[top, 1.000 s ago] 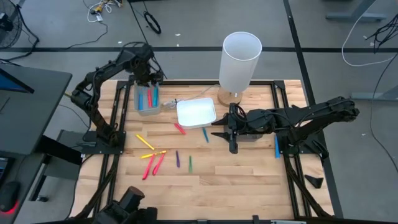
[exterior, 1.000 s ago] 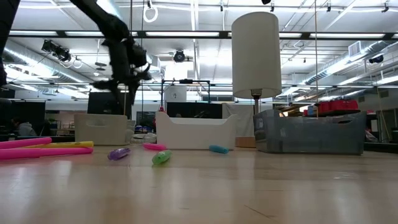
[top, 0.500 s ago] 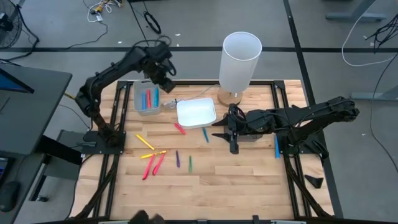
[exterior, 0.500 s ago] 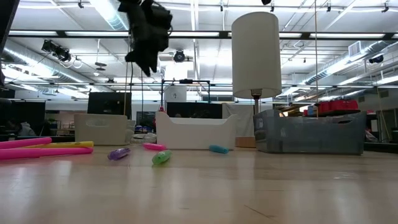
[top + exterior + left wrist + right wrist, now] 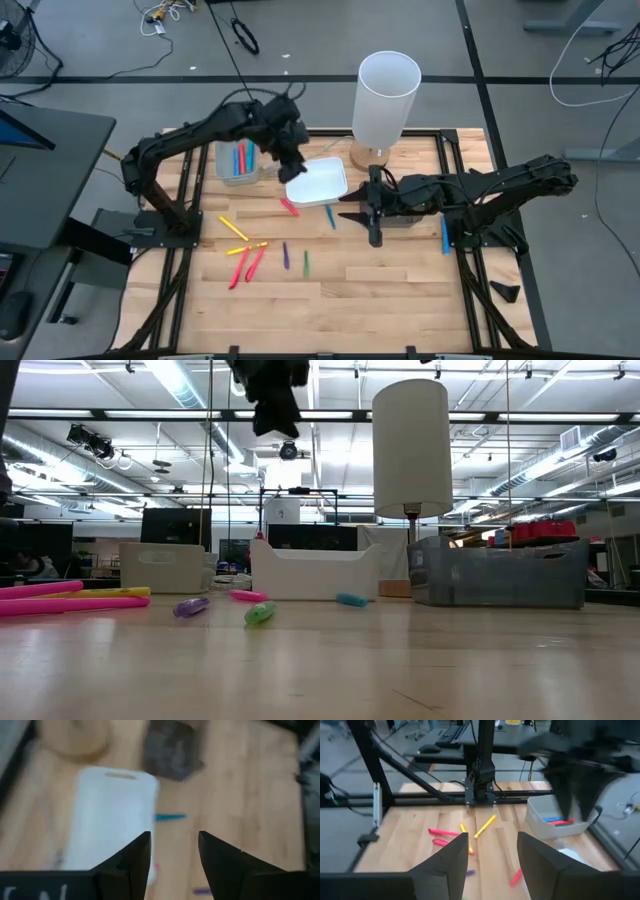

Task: Pick & Place Markers
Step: Put the blue highlighter pen into the gray bin

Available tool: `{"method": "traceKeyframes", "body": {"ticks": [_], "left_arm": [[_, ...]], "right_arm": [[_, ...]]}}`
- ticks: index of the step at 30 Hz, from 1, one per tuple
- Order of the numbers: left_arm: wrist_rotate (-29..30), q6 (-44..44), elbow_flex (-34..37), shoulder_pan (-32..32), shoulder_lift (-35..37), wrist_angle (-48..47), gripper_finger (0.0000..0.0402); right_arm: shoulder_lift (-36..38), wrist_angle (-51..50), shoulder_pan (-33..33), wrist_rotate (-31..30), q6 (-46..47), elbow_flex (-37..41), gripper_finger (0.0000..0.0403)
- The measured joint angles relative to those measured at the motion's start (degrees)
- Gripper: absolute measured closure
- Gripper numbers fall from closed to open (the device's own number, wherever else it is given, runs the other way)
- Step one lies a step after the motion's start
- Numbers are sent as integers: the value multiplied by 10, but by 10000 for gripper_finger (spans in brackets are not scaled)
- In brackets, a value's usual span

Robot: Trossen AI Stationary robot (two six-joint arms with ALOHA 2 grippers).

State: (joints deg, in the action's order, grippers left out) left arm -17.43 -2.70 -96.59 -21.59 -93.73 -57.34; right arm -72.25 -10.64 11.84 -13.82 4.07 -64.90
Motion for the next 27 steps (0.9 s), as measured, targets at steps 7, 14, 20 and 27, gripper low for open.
{"method": "traceKeyframes", "body": {"ticks": [7, 14, 20, 27], "left_arm": [[-13, 56, 120, 75, 84, 162, 230], [12, 119, 252, 151, 184, 373, 230], [58, 126, 321, 214, 241, 504, 230], [105, 125, 390, 274, 264, 658, 230]], "right_arm": [[0, -1, 2, 3, 70, 0, 231], [0, -4, 17, 8, 114, 0, 231], [0, -8, 27, 8, 171, 0, 231], [0, -11, 30, 7, 246, 0, 231]]}}
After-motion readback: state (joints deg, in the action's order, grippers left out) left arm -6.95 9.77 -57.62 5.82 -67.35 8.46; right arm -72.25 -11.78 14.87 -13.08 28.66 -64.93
